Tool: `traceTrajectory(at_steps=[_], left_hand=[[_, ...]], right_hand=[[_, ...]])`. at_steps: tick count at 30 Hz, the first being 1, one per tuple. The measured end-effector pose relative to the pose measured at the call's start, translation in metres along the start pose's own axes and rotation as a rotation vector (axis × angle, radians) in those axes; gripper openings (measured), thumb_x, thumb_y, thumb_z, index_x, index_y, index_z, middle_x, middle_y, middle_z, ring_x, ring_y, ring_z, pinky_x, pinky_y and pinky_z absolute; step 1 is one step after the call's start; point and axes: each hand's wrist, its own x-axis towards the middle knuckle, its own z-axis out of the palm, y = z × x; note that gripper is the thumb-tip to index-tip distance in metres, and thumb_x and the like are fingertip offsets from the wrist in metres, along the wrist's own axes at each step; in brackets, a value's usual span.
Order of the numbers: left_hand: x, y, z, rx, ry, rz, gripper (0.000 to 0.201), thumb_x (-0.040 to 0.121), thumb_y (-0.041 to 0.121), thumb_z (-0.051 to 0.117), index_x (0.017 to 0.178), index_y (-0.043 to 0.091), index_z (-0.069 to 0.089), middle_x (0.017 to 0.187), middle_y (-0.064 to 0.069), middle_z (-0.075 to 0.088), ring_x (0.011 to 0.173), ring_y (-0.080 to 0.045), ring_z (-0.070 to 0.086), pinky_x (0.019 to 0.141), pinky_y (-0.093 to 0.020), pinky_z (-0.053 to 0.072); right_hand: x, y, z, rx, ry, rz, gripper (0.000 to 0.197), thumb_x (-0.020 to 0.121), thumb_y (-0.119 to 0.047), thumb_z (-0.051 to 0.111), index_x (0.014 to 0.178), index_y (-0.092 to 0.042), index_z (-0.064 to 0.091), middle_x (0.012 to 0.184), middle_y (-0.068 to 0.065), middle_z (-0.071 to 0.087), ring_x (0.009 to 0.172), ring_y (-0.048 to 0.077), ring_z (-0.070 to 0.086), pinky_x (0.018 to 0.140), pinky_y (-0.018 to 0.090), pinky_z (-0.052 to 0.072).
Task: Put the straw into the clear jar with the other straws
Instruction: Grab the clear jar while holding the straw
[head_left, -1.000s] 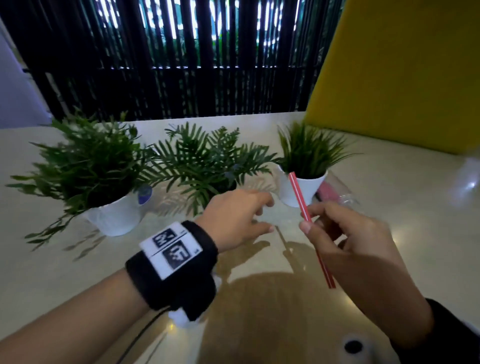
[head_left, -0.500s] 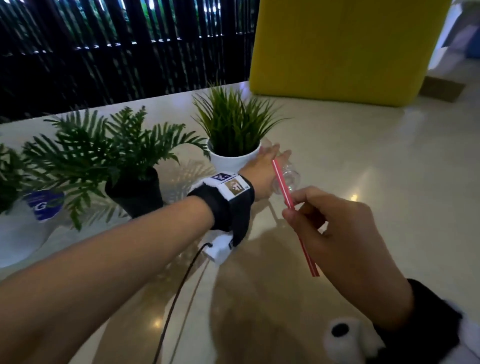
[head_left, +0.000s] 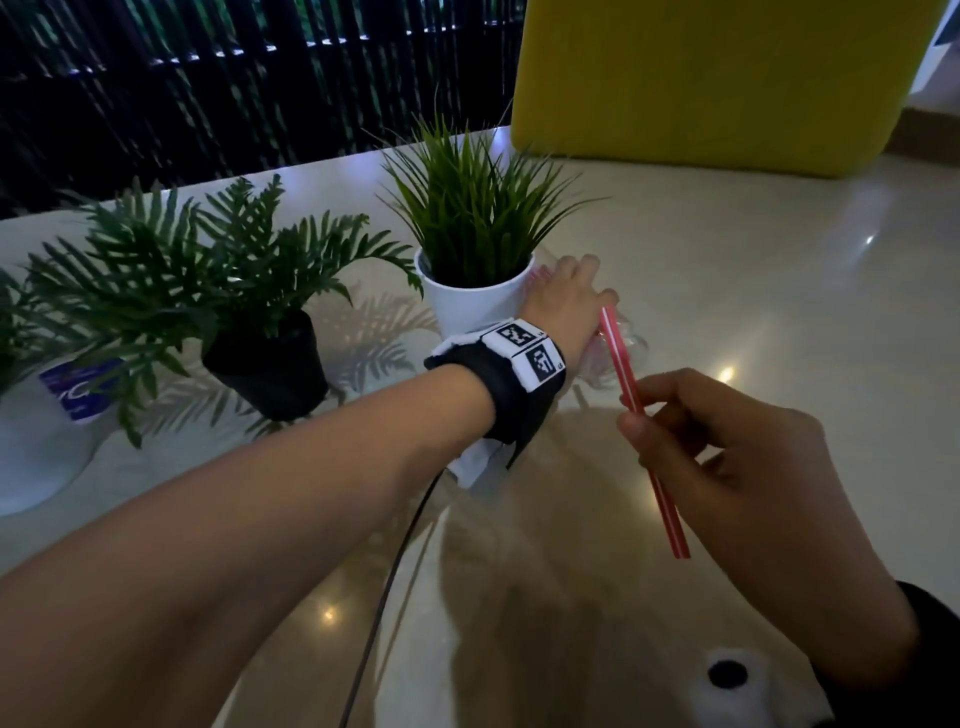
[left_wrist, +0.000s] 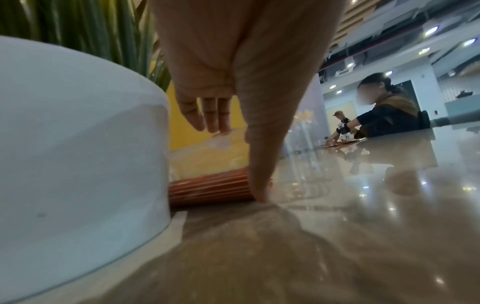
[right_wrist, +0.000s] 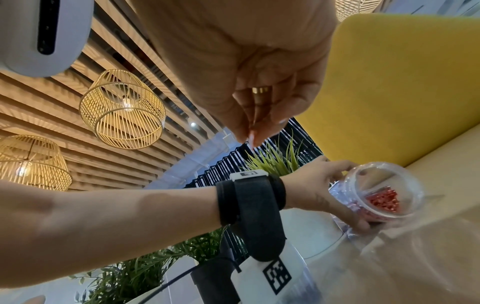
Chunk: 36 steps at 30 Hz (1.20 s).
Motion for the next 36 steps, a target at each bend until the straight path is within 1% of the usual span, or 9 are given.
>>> traceTrajectory(at_steps=[5,9,16,20,25,29,31,33,36], left_hand=[[-0.011,0.007,0.003,-0.16,-0.033,0.268,0.069,0.07,0.039,0.07,0.129,0.022,0.039,0.146,-0.015,0.031,0.134,-0.032,0.029,0.106,-0.049,0.03],[-0.009,0.014,-0.003,-0.109,-0.112,0.288,0.089,0.071,0.035,0.071,0.142,0.024,0.018,0.147,-0.012,0.033,0.133,-0.03,0.033,0.109,-0.047,0.031],[-0.016,0.02,-0.021,0.183,-0.084,0.423,0.056,0.071,0.05,0.057,0.12,0.025,0.047,0.111,-0.005,0.058,0.109,-0.026,0.046,0.089,-0.041,0.033],[-0.044,0.017,-0.022,-0.093,-0.087,0.341,0.044,0.07,0.044,0.059,0.107,0.023,0.048,0.099,-0.005,0.058,0.098,-0.028,0.053,0.078,-0.037,0.039],[-0.082,-0.004,-0.039,-0.546,-0.154,0.208,0.051,0.053,0.054,0.049,0.094,0.024,0.05,0.093,-0.009,0.065,0.085,-0.03,0.06,0.077,-0.039,0.051],[-0.114,-0.021,-0.056,-0.938,-0.065,0.082,0.03,0.057,0.049,0.057,0.08,0.029,0.056,0.083,-0.002,0.066,0.081,-0.023,0.061,0.076,-0.037,0.052],[-0.13,-0.031,-0.063,-1.086,-0.055,0.031,0.022,0.057,0.046,0.063,0.079,0.041,0.06,0.078,0.019,0.065,0.078,-0.003,0.059,0.073,-0.02,0.048],[-0.147,-0.038,-0.07,-1.192,-0.052,-0.035,0.026,0.058,0.042,0.068,0.082,0.047,0.059,0.078,0.024,0.063,0.077,-0.001,0.058,0.07,-0.018,0.047],[-0.175,-0.044,-0.073,-1.297,0.016,-0.1,0.054,0.06,0.037,0.071,0.108,0.021,0.051,0.087,0.009,0.063,0.08,-0.007,0.063,0.068,-0.021,0.052]], right_hand=[[-0.004,-0.005,-0.004,0.014,0.011,-0.029,0.024,0.074,-0.047,0.045,0.081,-0.03,0.06,0.059,-0.021,0.058,0.068,0.008,0.061,0.056,0.018,0.048],[-0.009,-0.007,-0.004,0.039,-0.018,-0.043,0.018,0.076,-0.041,0.051,0.081,-0.027,0.061,0.059,-0.019,0.058,0.066,0.008,0.06,0.053,0.02,0.047],[-0.014,-0.005,-0.005,0.011,-0.025,-0.063,0.028,0.074,-0.044,0.044,0.083,-0.025,0.063,0.058,-0.013,0.059,0.065,0.013,0.057,0.054,0.024,0.046],[-0.019,-0.006,-0.004,0.071,-0.028,-0.067,0.021,0.075,-0.043,0.046,0.083,-0.031,0.061,0.053,-0.026,0.05,0.054,-0.001,0.052,0.047,0.016,0.041],[-0.021,-0.022,-0.006,0.121,-0.022,-0.215,0.014,0.079,-0.03,0.053,0.086,-0.024,0.063,0.054,-0.013,0.052,0.049,0.0,0.046,0.044,0.013,0.039],[-0.021,-0.036,-0.003,0.196,0.021,-0.283,0.01,0.079,-0.024,0.057,0.083,-0.02,0.065,0.05,-0.008,0.055,0.043,0.006,0.049,0.044,0.017,0.041],[-0.019,-0.043,0.0,0.213,0.038,-0.296,0.009,0.079,-0.025,0.058,0.084,-0.021,0.065,0.05,-0.006,0.057,0.042,0.006,0.05,0.043,0.015,0.041],[-0.017,-0.05,0.003,0.213,0.043,-0.324,0.009,0.079,-0.025,0.058,0.086,-0.024,0.064,0.051,-0.006,0.058,0.043,0.006,0.051,0.043,0.015,0.041],[-0.015,-0.064,0.004,0.228,0.079,-0.358,0.009,0.079,-0.025,0.057,0.086,-0.028,0.061,0.055,-0.005,0.055,0.047,0.007,0.051,0.043,0.015,0.04]])
